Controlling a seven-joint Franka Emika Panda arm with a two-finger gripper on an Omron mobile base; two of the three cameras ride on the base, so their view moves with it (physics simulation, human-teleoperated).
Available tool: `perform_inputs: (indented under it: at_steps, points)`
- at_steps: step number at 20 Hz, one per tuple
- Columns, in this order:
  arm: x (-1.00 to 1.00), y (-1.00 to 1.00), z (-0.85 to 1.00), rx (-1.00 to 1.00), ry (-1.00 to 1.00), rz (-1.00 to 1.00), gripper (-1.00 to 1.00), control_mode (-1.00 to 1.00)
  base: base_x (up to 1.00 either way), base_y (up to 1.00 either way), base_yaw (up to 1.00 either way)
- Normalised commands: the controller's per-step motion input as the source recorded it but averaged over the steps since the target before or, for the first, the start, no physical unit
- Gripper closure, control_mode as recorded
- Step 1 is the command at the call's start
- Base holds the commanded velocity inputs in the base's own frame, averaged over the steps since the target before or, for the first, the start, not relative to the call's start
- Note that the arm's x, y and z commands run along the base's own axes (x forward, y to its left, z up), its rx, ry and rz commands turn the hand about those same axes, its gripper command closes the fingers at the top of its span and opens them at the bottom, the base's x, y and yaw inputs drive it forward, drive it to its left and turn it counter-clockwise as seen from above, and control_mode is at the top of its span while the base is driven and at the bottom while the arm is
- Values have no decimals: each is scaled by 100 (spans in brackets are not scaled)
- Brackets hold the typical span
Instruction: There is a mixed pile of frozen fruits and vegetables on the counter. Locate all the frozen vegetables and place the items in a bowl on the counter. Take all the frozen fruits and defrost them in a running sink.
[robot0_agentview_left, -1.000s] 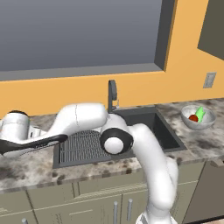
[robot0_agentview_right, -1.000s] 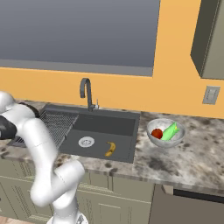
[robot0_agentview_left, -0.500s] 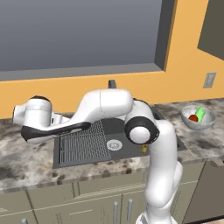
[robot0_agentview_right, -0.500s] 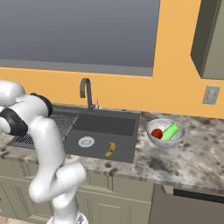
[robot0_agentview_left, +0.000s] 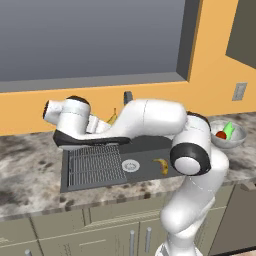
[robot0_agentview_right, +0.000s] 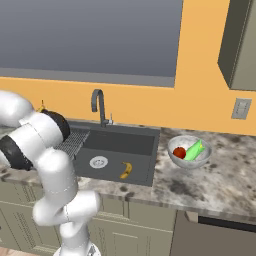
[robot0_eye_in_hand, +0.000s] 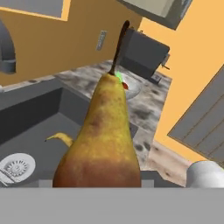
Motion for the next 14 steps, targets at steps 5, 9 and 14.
perform_inputs:
  at_steps: [5,9,14]
  points:
    - [20,-70,21,17,0,0,100,-100,0,0,0]
    - [8,-68,27,15,0,0,100,-100,0,0,0]
    - [11,-69,24,15,0,0,100,-100,0,0,0]
